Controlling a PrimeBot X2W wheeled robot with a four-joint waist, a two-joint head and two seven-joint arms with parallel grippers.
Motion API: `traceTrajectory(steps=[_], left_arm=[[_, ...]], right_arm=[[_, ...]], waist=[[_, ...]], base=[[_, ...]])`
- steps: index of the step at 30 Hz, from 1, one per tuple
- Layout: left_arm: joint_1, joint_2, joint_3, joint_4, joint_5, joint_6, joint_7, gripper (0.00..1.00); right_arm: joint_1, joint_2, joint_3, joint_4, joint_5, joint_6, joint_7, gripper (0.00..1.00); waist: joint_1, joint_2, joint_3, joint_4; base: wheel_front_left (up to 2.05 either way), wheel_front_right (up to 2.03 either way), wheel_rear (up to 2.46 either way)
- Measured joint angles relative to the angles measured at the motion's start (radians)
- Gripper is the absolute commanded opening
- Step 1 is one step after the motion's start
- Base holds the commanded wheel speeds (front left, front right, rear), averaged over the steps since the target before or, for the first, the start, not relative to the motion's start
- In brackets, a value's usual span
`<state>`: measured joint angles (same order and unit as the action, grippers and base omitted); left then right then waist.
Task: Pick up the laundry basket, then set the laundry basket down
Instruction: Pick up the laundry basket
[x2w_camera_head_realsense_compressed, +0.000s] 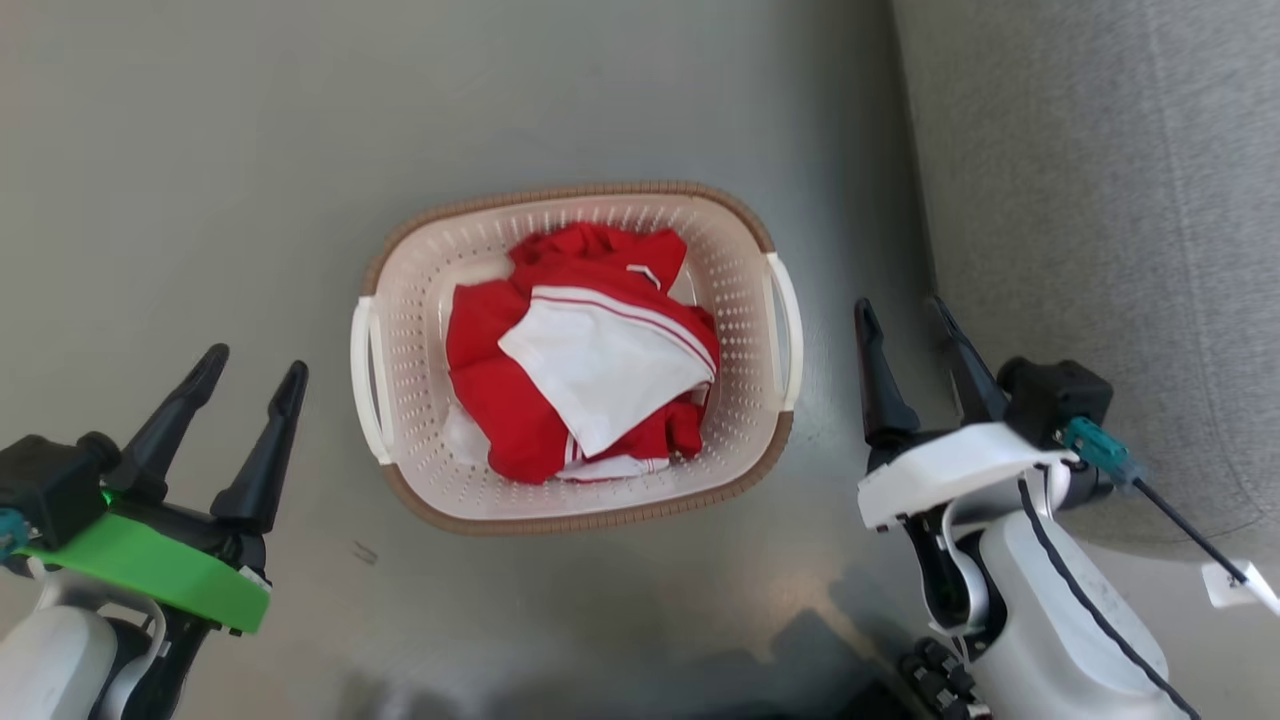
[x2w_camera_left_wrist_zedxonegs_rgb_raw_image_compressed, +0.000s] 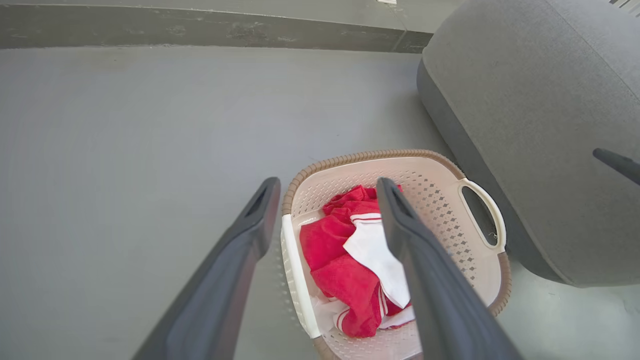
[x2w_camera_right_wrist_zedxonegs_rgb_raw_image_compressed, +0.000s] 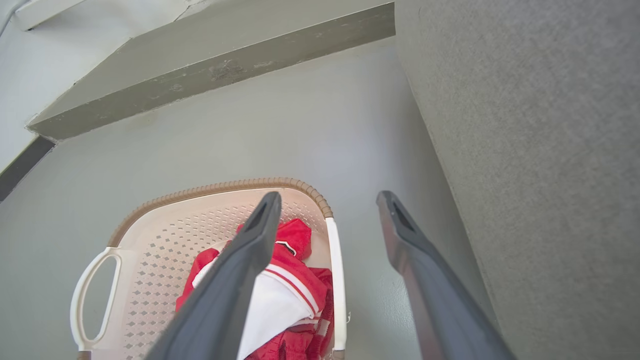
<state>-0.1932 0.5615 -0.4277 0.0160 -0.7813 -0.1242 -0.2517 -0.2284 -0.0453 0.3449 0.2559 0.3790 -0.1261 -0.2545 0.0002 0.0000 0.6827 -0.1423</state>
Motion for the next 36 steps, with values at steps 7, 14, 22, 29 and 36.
traceTrajectory(steps=[7, 14, 22, 29, 36], left_arm=[[-0.063, 0.030, -0.069, 0.038, -0.029, 0.000, 0.000, 1.00], [-0.127, 0.046, -0.133, 0.070, -0.069, 0.000, 0.000, 1.00], [-0.193, 0.072, -0.197, 0.114, -0.089, 0.000, 0.000, 1.00], [-0.247, 0.085, -0.228, 0.162, -0.112, 0.000, 0.000, 1.00], [-0.285, 0.089, -0.286, 0.179, -0.128, 0.000, 0.000, 1.00]], right_arm=[[-0.069, 0.000, 0.021, 0.043, 0.036, 0.000, 0.000, 1.00], [-0.121, -0.002, 0.040, 0.101, 0.059, 0.000, 0.000, 1.00], [-0.176, -0.004, 0.081, 0.141, 0.097, 0.000, 0.000, 1.00], [-0.222, -0.005, 0.123, 0.173, 0.125, 0.000, 0.000, 1.00], [-0.251, -0.005, 0.151, 0.218, 0.160, 0.000, 0.000, 1.00]], waist=[[0.0000, 0.0000, 0.076, -0.001], [-0.0001, 0.0000, 0.142, -0.001], [-0.0001, 0.0000, 0.204, -0.009], [-0.0001, 0.0000, 0.248, -0.020], [-0.0001, 0.0000, 0.277, -0.025]], base=[[0.00, 0.00, 0.00], [0.00, 0.00, 0.00], [0.00, 0.00, 0.00], [0.00, 0.00, 0.00], [0.00, 0.00, 0.00]])
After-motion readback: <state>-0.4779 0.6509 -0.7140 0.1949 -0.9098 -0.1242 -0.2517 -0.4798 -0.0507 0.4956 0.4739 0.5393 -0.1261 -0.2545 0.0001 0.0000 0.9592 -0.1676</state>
